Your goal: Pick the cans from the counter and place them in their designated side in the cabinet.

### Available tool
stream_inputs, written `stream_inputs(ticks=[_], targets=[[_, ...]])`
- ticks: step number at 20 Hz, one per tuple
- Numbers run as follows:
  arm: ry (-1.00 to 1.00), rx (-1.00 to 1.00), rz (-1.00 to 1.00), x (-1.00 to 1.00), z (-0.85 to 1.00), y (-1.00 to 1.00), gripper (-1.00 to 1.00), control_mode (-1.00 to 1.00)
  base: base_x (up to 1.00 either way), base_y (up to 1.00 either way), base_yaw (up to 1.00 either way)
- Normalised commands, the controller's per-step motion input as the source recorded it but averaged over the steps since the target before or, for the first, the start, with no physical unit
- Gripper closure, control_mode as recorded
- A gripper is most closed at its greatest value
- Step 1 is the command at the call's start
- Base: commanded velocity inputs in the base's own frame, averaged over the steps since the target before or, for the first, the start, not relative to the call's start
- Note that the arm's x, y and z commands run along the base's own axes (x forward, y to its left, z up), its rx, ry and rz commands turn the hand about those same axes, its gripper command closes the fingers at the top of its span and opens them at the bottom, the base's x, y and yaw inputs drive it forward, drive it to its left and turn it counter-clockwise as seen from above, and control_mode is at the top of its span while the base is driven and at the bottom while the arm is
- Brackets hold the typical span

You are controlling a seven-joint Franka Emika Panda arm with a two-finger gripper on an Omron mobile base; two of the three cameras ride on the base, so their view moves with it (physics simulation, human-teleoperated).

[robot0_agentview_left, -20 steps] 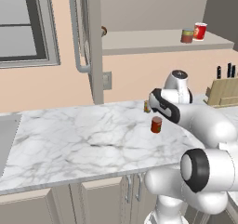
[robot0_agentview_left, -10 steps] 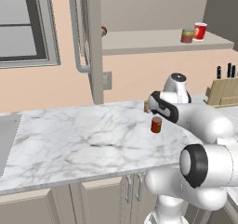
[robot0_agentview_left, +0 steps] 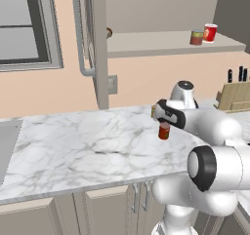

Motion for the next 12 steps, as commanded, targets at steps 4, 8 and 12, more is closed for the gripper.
stream_inputs(ticks=[4,8,12], targets=[[0.02,0.0,0.0,0.06,-0.2,0.0,-1.0,-1.0,0.0,0.0,0.0],[0.01,0.0,0.0,0.07,-0.18,0.0,-1.0,-1.0,0.0,0.0,0.0],[0.0,0.0,0.0,0.09,-0.16,0.0,-1.0,-1.0,0.0,0.0,0.0]])
